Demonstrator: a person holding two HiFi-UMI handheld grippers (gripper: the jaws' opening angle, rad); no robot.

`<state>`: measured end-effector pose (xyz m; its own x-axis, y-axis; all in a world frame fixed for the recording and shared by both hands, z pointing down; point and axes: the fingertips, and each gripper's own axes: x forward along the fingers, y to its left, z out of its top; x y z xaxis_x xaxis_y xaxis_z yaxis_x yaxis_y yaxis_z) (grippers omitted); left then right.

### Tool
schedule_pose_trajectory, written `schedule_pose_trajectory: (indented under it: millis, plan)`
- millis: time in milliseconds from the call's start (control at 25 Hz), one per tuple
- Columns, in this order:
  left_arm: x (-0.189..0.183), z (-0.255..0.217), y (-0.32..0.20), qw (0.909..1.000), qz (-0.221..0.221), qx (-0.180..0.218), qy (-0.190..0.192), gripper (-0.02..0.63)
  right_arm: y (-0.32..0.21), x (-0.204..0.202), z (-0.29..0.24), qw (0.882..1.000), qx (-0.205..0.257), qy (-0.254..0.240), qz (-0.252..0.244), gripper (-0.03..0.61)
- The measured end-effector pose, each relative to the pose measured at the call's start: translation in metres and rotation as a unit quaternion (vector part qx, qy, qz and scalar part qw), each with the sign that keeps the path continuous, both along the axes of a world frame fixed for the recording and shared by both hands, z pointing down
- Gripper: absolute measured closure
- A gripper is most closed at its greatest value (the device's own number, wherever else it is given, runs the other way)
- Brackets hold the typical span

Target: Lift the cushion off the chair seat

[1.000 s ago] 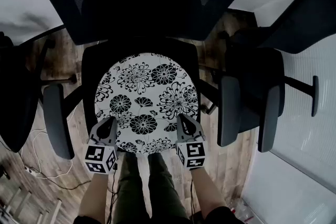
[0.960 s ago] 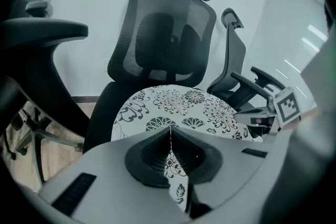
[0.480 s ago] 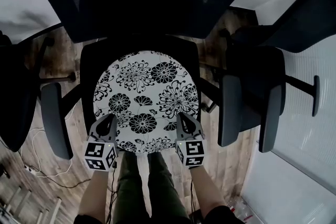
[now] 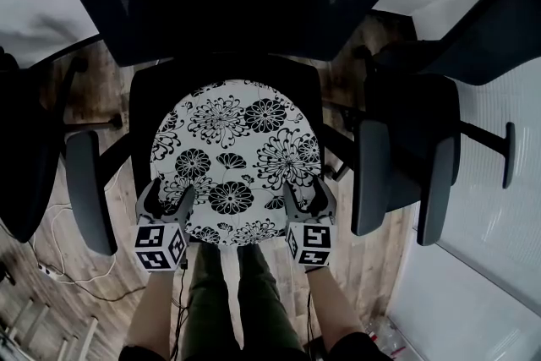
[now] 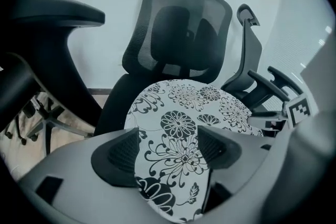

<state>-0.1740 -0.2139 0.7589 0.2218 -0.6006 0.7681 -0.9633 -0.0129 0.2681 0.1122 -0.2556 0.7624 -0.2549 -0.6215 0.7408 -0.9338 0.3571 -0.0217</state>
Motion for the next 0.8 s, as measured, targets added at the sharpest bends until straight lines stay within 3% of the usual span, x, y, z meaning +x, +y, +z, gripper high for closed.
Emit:
schedule_pose_trajectory:
  millis: [160,400,800]
  plan:
    - [-0.015,0.003,0.001,0.9995,-0.019,-0.009,-0.025,0.262,-0.001,0.008,0.001,1.000,0.000,0.017,0.013,0.299]
    - [-0.028,0.006,0.002,0.9986,-0.044,-0.015,-0.025,0.253,-0.002,0.021,-0.009,0.999,0.016,0.019,0.036,0.295]
    - [-0.028,0.028,0.008,0.9979,-0.043,-0.046,-0.014,0.253,0.004,0.033,0.016,0.998,-0.033,0.017,0.042,0.295]
